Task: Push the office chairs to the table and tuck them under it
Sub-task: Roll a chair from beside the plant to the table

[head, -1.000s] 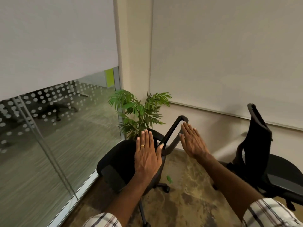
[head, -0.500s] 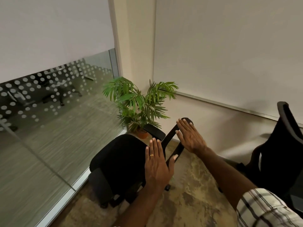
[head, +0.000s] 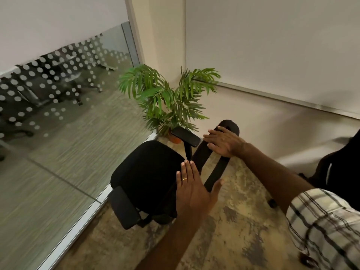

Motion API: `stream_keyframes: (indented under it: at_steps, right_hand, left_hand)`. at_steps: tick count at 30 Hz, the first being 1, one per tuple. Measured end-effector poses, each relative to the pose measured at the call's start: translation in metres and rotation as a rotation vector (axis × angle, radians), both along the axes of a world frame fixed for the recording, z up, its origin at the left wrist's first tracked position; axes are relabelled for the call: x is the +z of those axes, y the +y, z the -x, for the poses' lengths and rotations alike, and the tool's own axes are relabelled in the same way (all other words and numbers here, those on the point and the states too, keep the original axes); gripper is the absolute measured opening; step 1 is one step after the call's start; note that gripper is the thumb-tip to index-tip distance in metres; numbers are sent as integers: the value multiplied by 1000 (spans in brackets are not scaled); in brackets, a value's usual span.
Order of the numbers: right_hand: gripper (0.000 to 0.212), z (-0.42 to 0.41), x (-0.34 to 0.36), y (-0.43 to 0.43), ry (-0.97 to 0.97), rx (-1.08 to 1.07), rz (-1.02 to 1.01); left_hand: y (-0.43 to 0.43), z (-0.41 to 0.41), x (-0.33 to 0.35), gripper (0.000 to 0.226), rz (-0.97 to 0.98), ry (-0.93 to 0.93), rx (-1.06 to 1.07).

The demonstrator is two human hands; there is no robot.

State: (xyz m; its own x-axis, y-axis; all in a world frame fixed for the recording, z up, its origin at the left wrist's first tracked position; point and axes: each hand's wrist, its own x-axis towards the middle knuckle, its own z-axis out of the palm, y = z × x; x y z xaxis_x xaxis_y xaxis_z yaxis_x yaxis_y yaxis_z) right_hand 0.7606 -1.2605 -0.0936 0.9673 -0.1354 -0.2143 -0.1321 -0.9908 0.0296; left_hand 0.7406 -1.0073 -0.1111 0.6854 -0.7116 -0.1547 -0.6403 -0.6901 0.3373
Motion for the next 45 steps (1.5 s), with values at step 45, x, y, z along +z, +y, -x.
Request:
stream_keyframes:
  at_steps: [45]
  right_hand:
    - [61,288,-26,567,-397,-735,-93]
  left_hand:
    - [404,-28,12,99,-121,-121,-1068]
